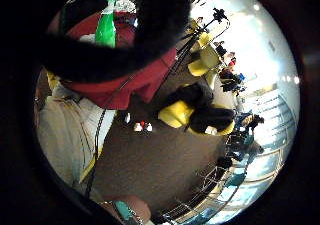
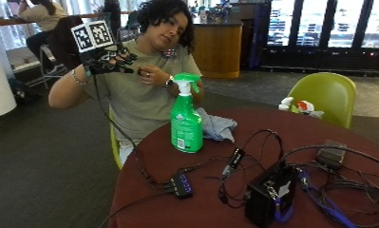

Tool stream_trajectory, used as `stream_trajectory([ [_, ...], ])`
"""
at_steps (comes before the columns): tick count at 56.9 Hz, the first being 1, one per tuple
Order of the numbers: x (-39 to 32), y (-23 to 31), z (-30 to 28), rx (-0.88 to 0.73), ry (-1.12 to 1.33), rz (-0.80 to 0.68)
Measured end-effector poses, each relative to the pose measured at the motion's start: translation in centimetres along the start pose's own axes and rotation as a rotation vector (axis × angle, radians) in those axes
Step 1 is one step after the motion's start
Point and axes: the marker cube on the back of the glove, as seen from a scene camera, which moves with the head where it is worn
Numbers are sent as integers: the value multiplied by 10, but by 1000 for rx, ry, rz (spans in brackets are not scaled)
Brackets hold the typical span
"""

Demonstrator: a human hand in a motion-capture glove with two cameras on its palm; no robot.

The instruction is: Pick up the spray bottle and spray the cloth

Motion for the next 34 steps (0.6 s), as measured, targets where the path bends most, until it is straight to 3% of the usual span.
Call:
stream_trajectory([
  [34,12,-15,30,-65,-83,57],
])
